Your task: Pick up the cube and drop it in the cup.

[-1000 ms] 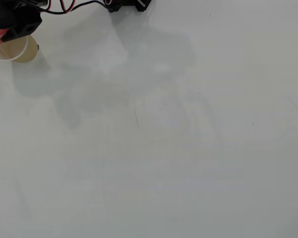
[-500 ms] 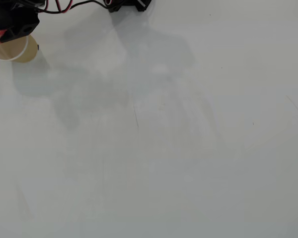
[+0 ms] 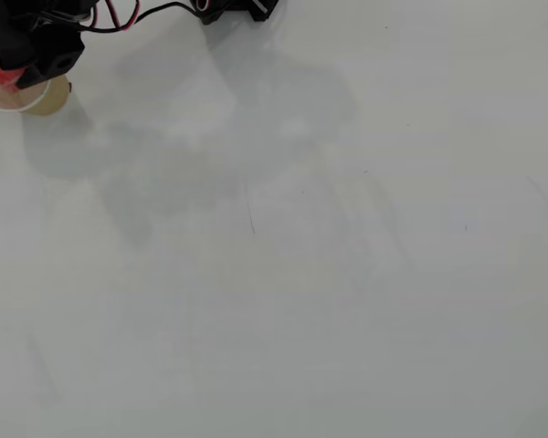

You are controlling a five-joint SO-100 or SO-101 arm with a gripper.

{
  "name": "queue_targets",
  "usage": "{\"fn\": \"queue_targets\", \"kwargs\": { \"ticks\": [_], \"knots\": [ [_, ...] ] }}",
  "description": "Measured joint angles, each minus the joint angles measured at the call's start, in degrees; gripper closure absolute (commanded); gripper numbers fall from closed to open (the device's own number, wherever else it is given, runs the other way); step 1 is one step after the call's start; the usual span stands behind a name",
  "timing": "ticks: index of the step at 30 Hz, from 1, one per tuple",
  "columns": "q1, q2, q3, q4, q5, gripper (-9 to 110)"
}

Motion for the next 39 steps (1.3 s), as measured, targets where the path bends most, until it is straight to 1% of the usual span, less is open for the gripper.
{"fn": "queue_targets", "kwargs": {
  "ticks": [7, 9, 11, 12, 13, 36, 37, 39],
  "knots": [
    [-0.5, 0.0, 0.0, 0.1, 0.0, 94],
    [-0.5, 0.0, 0.0, 0.0, 0.0, 83],
    [-0.6, 0.0, 0.0, -0.2, 0.1, 67],
    [-0.7, 0.0, 0.0, -0.6, 0.5, 61],
    [-0.8, 0.0, 0.0, -1.0, 0.5, 59],
    [-1.1, 0.0, 0.0, -2.6, 0.5, 59],
    [-1.1, 0.0, 0.0, -2.6, 0.5, 62],
    [-1.1, 0.0, 0.0, -2.6, 0.5, 73]
  ]
}}
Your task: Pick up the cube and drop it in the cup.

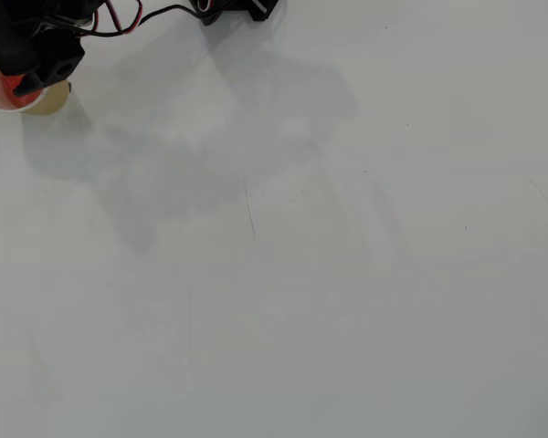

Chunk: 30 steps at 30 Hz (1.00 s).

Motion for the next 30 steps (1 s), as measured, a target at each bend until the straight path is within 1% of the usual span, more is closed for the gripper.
{"fn": "queue_targets", "kwargs": {
  "ticks": [3, 6, 8, 16, 22, 30],
  "knots": [
    [0.0, 0.0, 0.0, 0.0, 0.0, 87],
    [-0.4, 0.0, 0.0, -1.1, 0.0, 93],
    [-1.4, 0.0, 0.0, -1.8, 0.0, 95],
    [-8.3, 0.8, 0.0, -5.1, 0.0, 98],
    [-19.5, 5.4, 0.3, -6.8, 0.0, 98],
    [-36.2, 14.8, 12.7, -11.1, 0.0, 98]
  ]
}}
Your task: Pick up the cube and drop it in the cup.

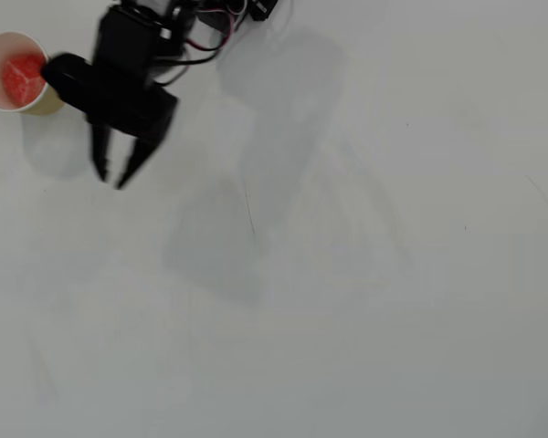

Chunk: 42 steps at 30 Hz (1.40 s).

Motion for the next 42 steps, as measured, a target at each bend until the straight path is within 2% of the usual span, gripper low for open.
{"fn": "queue_targets", "kwargs": {
  "ticks": [11, 18, 30, 42],
  "knots": [
    [-17.1, 16.3, 17.2, -0.1, -0.4, 99],
    [-24.2, 25.6, 23.1, 9.7, -0.4, 99],
    [-27.4, 35.4, 31.7, 17.4, -0.5, 99],
    [-28.7, 38.2, 34.9, 28.9, -0.9, 99]
  ]
}}
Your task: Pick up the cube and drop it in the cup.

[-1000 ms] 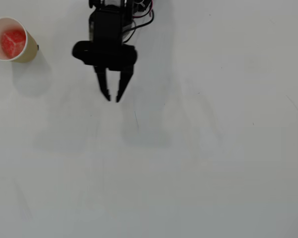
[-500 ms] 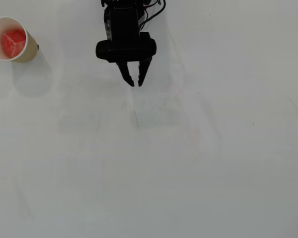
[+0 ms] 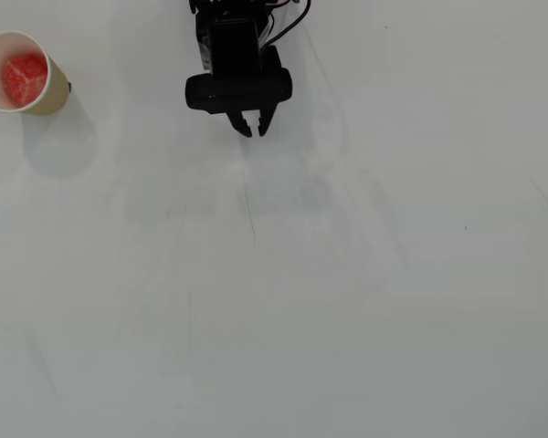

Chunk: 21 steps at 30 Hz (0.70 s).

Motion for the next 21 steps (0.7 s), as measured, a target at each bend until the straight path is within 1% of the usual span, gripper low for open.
{"fn": "queue_targets", "kwargs": {
  "ticks": [8, 21],
  "knots": [
    [-0.7, 0.0, 0.1, 6.2, 0.0, 99],
    [-0.7, 0.0, 0.1, 8.2, -0.1, 99]
  ]
}}
